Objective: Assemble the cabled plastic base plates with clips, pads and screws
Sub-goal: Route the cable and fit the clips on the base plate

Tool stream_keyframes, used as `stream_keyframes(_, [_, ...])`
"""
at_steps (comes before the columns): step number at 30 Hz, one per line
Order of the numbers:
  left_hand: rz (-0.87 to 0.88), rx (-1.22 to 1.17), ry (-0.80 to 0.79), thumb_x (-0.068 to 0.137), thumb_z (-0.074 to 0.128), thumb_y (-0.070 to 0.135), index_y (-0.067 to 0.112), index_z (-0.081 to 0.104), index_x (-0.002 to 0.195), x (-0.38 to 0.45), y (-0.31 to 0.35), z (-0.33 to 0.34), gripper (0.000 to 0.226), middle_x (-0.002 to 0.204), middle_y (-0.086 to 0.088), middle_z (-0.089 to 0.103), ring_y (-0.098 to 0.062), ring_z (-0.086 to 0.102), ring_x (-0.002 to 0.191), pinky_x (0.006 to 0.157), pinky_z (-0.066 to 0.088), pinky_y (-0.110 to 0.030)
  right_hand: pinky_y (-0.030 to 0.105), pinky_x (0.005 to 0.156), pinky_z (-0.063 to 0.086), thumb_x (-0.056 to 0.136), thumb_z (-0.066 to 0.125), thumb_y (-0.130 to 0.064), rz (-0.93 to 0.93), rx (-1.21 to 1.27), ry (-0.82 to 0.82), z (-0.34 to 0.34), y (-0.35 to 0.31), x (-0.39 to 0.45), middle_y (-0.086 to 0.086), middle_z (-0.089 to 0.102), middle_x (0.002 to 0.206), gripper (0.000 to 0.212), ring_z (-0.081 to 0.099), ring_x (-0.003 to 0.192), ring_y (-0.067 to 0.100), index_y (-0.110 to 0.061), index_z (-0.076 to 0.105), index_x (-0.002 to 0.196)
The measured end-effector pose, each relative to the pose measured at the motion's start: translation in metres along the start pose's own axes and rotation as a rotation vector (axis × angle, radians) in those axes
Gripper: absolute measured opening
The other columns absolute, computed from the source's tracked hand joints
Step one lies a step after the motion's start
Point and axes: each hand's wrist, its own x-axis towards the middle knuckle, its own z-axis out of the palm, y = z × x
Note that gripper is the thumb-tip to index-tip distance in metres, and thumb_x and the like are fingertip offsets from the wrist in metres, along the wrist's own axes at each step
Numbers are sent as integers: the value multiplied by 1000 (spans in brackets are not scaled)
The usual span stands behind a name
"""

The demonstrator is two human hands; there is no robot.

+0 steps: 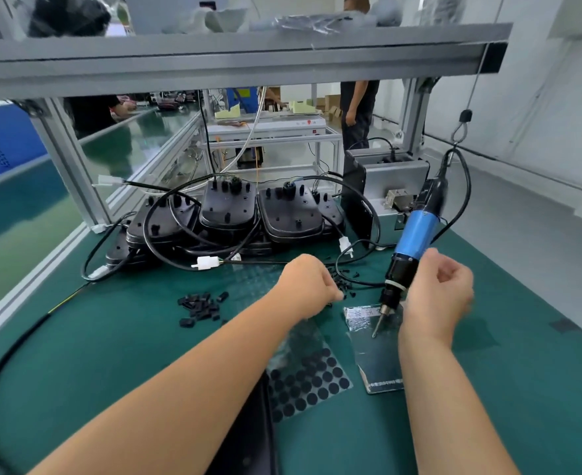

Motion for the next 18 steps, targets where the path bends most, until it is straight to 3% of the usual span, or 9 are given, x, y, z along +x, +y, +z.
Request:
stream_keyframes(3, [-13, -226, 11, 84, 71, 32, 13, 71, 70, -14, 0, -5, 24, 62, 2, 63, -11, 54, 56, 51, 46, -17, 32, 65, 48, 83, 55, -61, 179, -77, -199, 4, 3, 4, 0, 64, 92, 55, 59, 75, 17, -11, 58, 105])
stream_keyframes(5, [-20, -353, -5, 85, 70, 32, 16, 68, 66, -27, 0, -11, 25, 57, 7, 63, -6, 55, 54, 52, 45, -16, 29, 55, 53, 87, 59, -54, 260, 69, -336, 8, 0, 3, 7, 64, 83, 47, 61, 65, 16, -9, 59, 98])
stream_keyframes(7, [-37, -623, -74, 87, 69, 22, 12, 70, 74, -41, -1, -20, 16, 61, 5, 66, -5, 55, 54, 51, 46, -14, 25, 52, 54, 92, 59, -44, 314, 209, -388, 10, -6, 0, 6, 61, 74, 36, 61, 55, 12, -8, 56, 95])
stream_keyframes(11, [-103, -1075, -159, 85, 64, 4, 3, 71, 89, -74, -14, -38, 8, 77, -7, 71, -7, 61, 61, 57, 50, -14, 31, 65, 59, 97, 54, -34, 418, 528, -573, 11, -25, -20, 6, 68, 71, 28, 66, 63, 14, -7, 53, 100])
stream_keyframes(14, [-171, -1289, -125, 76, 65, 0, 0, 72, 90, -100, -33, -45, 15, 81, -11, 71, -11, 64, 64, 57, 53, -16, 33, 71, 58, 95, 55, -27, 361, 608, -691, 9, -43, -48, 8, 70, 79, 25, 68, 71, 15, -3, 54, 102])
stream_keyframes(18, [-189, -1415, -29, 68, 66, 2, 3, 78, 78, -130, -52, -47, 15, 80, -12, 71, -12, 65, 64, 57, 54, -17, 32, 71, 55, 92, 58, -22, 252, 696, -860, 5, -65, -88, 4, 70, 86, 13, 65, 73, 14, -12, 56, 100])
